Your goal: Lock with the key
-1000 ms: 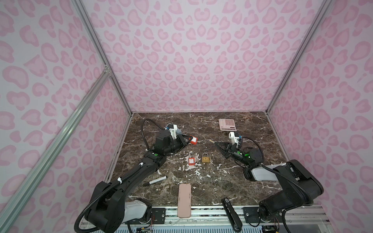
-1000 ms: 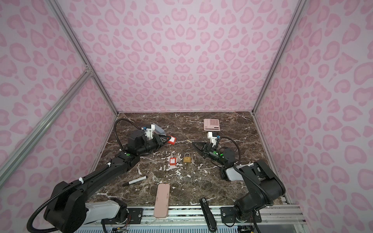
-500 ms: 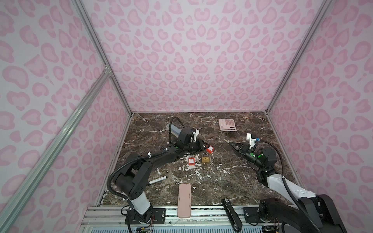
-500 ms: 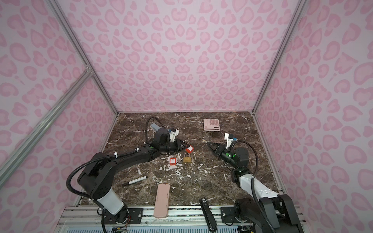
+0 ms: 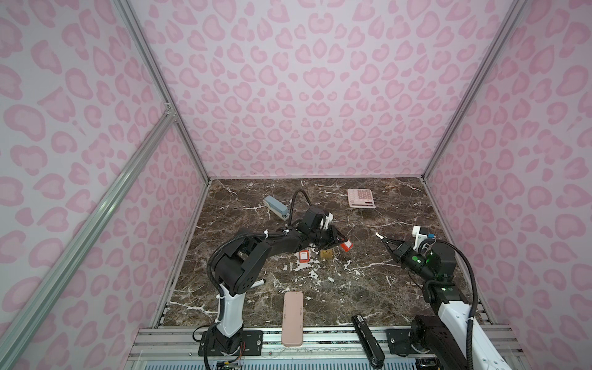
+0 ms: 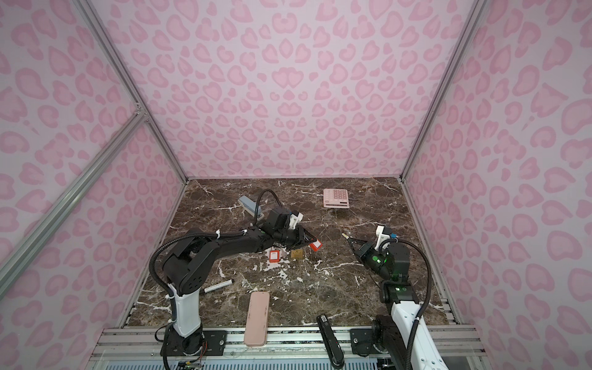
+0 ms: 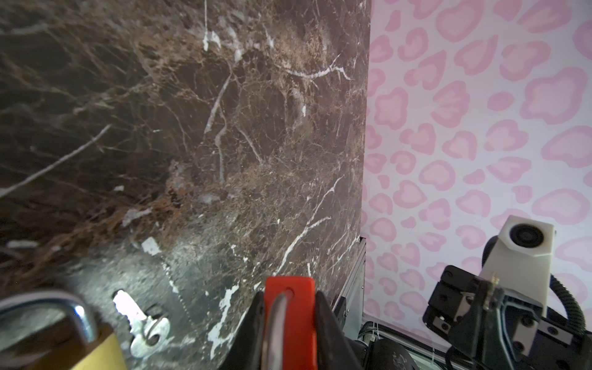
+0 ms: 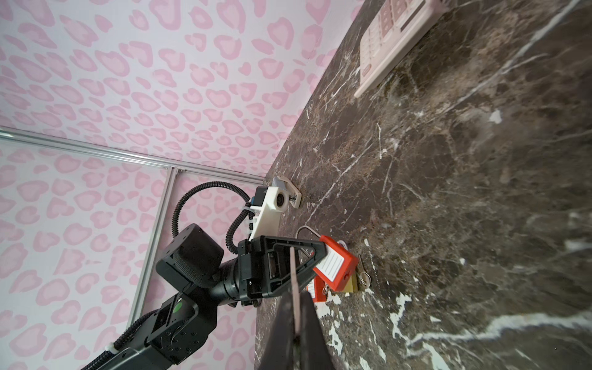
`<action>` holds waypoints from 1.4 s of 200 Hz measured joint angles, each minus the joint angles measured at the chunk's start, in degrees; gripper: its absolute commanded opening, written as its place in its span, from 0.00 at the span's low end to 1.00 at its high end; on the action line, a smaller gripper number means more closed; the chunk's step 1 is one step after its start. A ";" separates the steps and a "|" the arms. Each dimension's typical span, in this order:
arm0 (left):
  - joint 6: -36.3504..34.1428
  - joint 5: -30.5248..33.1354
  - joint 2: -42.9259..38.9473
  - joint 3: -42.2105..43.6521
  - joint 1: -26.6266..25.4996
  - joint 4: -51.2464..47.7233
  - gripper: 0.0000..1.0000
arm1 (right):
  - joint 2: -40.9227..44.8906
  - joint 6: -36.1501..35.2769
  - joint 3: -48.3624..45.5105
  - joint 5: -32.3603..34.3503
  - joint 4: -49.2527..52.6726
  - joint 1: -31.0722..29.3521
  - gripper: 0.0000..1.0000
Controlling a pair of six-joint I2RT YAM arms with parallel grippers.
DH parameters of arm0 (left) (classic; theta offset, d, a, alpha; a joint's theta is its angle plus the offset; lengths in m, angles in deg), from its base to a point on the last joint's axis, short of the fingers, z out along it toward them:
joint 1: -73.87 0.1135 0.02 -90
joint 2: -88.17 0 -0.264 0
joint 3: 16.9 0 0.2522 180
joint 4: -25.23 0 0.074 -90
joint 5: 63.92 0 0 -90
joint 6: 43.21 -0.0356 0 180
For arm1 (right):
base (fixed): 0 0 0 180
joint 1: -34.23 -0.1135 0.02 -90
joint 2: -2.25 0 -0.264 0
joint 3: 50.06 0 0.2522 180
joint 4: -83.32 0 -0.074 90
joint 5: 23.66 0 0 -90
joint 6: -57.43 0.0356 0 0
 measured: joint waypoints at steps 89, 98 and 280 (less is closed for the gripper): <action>0.09 -0.68 3.96 -2.16 -0.85 -1.64 0.15 | 1.81 -1.01 -0.55 0.00 3.78 1.55 0.00; 0.07 -0.44 3.96 -2.16 -0.98 -1.88 0.18 | 1.90 -1.03 -0.57 0.00 4.07 1.60 0.00; -0.31 2.71 4.52 -3.26 -1.33 -5.62 0.46 | 3.34 -1.25 -2.10 0.04 4.98 2.29 0.00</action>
